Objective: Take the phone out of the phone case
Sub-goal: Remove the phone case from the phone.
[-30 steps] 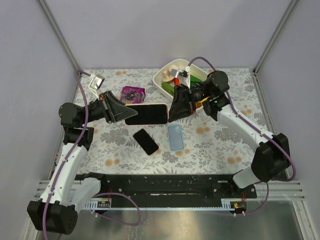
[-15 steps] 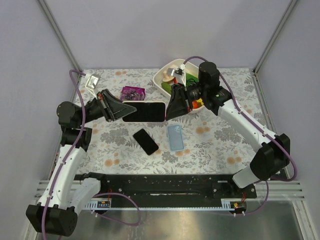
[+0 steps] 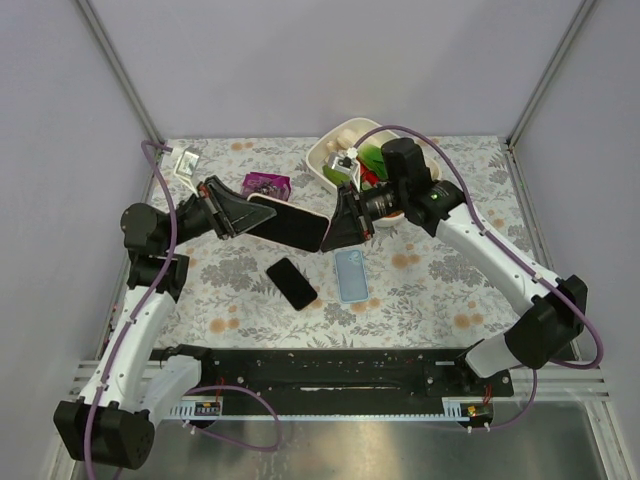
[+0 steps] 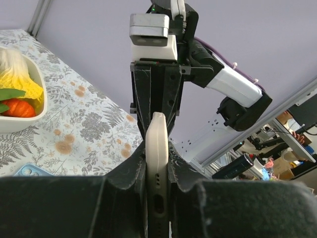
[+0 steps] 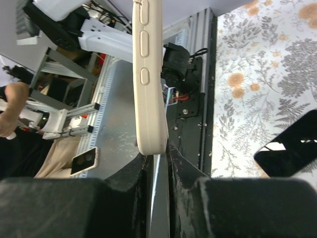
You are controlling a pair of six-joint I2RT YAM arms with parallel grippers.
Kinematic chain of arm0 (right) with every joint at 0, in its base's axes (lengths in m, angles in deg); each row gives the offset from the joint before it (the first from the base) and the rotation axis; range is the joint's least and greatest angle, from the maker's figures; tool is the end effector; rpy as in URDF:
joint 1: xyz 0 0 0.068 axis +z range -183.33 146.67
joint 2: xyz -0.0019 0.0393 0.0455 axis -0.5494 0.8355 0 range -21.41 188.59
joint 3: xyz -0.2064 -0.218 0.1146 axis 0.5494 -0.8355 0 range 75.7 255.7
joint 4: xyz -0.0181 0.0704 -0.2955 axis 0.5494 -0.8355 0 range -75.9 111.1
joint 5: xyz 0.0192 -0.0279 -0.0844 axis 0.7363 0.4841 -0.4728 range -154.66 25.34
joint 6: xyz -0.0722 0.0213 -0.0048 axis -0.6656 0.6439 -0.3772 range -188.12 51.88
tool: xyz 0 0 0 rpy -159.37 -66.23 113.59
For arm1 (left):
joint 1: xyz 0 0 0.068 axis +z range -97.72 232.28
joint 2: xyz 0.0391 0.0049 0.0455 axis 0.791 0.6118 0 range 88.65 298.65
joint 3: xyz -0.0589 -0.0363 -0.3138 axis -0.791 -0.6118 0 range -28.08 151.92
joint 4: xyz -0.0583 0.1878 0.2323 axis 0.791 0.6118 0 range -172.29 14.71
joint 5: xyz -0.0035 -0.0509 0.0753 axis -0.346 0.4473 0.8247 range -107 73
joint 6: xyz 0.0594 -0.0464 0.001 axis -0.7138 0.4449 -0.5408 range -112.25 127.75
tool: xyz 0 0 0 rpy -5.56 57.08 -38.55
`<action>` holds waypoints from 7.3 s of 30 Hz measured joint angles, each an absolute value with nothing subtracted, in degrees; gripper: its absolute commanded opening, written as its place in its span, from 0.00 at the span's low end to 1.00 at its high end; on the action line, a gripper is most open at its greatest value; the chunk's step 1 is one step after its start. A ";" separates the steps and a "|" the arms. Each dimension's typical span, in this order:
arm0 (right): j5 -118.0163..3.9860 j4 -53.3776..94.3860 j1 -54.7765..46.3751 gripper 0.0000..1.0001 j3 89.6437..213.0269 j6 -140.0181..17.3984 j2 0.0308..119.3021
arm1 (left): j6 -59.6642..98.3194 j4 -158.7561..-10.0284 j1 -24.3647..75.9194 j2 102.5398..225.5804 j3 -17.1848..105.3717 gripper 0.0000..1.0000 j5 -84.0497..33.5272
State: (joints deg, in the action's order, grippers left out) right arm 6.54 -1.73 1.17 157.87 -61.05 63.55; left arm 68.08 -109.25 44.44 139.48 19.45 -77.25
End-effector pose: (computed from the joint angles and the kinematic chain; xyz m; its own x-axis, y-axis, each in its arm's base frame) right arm 0.2713 0.2595 0.4310 -0.4628 -0.2699 -0.8444 -0.8354 -0.1859 0.5173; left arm 0.2022 -0.0836 0.4425 -0.5465 -0.3601 -0.7561 0.7689 0.1421 -0.6234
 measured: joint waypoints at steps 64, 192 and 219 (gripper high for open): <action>11.33 19.12 0.02 0.00 145.83 -49.45 57.92 | 47.41 -82.82 42.34 138.89 26.16 0.00 -85.01; -17.52 -35.13 18.59 0.00 164.41 -107.54 59.07 | 13.92 -41.21 31.17 142.59 46.36 0.00 -77.07; -19.58 -51.21 22.53 0.00 175.18 -114.14 62.26 | 27.15 -59.11 32.59 140.40 35.56 0.00 -87.72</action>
State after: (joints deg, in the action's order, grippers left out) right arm -19.58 -51.21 22.53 175.18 -114.14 62.26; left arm 27.15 -59.11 32.59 140.40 35.56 -87.72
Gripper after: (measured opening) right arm 0.236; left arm 0.178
